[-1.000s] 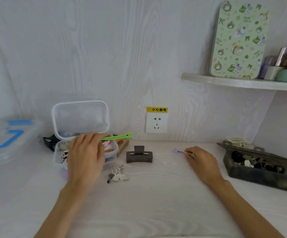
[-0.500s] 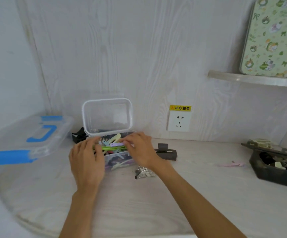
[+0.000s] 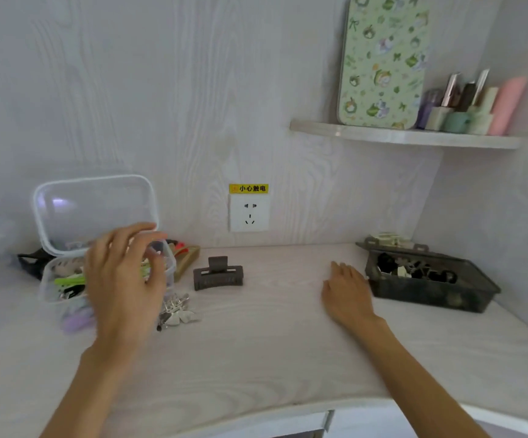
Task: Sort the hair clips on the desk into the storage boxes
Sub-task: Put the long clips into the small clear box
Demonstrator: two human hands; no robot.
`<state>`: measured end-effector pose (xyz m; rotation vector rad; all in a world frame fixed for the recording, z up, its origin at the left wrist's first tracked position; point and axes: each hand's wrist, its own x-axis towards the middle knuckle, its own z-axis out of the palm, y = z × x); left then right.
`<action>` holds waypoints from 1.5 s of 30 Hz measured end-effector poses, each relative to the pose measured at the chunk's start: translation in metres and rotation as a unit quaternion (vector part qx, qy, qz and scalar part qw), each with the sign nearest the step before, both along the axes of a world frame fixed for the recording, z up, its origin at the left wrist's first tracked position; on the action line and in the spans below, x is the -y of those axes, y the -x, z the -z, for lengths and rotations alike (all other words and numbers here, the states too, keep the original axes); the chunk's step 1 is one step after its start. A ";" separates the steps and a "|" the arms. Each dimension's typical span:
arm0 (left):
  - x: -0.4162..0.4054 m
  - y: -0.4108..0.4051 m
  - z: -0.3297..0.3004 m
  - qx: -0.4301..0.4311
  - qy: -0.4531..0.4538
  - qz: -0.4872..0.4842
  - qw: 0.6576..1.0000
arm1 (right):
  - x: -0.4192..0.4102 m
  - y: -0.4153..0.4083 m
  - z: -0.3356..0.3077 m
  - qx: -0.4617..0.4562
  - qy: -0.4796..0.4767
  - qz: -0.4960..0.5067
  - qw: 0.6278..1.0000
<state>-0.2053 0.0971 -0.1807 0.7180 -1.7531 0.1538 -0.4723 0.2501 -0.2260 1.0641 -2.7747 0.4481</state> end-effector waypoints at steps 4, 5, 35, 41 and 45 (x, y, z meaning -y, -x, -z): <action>-0.028 0.070 0.000 0.126 -0.084 0.144 0.978 | 0.005 -0.003 0.004 0.024 0.104 -0.082 0.991; -0.035 0.087 0.006 0.170 -0.099 0.165 0.967 | 0.006 -0.004 0.004 0.042 0.145 -0.116 0.982; 0.036 -0.074 -0.010 0.228 -0.192 -0.069 0.952 | 0.092 -0.148 -0.051 0.104 0.198 -0.358 0.907; 0.029 -0.081 -0.011 0.247 -0.172 -0.037 0.953 | 0.071 -0.137 -0.043 0.156 0.158 -0.339 0.914; 0.015 -0.048 -0.021 0.249 -0.155 0.037 0.955 | 0.069 -0.114 -0.046 0.171 0.141 -0.323 0.920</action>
